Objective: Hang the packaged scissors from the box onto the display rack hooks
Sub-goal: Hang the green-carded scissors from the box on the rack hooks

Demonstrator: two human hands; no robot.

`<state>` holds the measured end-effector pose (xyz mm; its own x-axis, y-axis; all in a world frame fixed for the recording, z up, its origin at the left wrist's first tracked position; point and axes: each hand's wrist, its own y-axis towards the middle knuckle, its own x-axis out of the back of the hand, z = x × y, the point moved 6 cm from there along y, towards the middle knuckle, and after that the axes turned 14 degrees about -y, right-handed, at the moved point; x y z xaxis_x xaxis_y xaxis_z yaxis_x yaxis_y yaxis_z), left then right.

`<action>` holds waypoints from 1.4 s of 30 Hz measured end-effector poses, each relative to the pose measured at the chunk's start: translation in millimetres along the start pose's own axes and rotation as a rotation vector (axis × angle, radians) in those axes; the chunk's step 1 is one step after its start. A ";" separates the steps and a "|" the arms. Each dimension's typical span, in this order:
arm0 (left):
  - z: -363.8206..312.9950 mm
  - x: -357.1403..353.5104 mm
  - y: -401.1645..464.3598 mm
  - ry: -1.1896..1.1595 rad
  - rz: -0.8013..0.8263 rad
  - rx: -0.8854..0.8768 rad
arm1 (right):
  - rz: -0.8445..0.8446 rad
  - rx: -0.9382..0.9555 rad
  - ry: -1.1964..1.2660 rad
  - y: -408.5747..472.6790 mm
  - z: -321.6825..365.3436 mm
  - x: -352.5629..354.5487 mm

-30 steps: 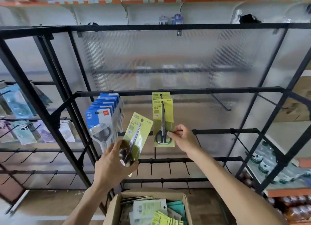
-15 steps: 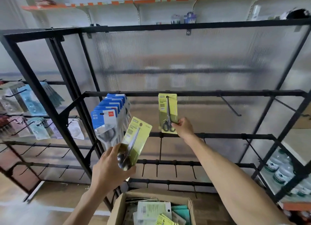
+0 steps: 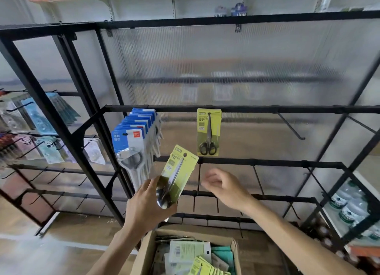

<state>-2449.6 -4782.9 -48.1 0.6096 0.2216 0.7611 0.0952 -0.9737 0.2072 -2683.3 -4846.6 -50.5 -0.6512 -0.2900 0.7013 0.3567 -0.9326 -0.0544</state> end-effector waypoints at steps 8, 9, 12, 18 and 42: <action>-34.0 -19.6 11.5 0.007 -0.014 -0.094 | -0.293 0.036 0.295 -20.3 16.2 4.7; -36.1 -20.8 11.9 0.008 -0.020 -0.100 | -0.309 0.036 0.316 -22.3 16.5 5.6; -42.2 -23.5 12.8 0.004 -0.042 -0.126 | -0.337 0.026 0.360 -26.6 14.7 6.0; -54.5 -28.3 9.0 -0.037 -0.060 -0.200 | -0.432 0.071 0.274 -32.6 15.1 14.7; -63.5 -21.7 45.8 0.105 0.059 -0.412 | -0.297 -0.132 0.032 62.2 -6.4 90.4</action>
<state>-2508.4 -4828.8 -16.2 0.5187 0.1912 0.8333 -0.2725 -0.8869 0.3731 -2724.2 -4932.1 5.0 -0.7353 -0.0055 0.6777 0.0595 -0.9966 0.0565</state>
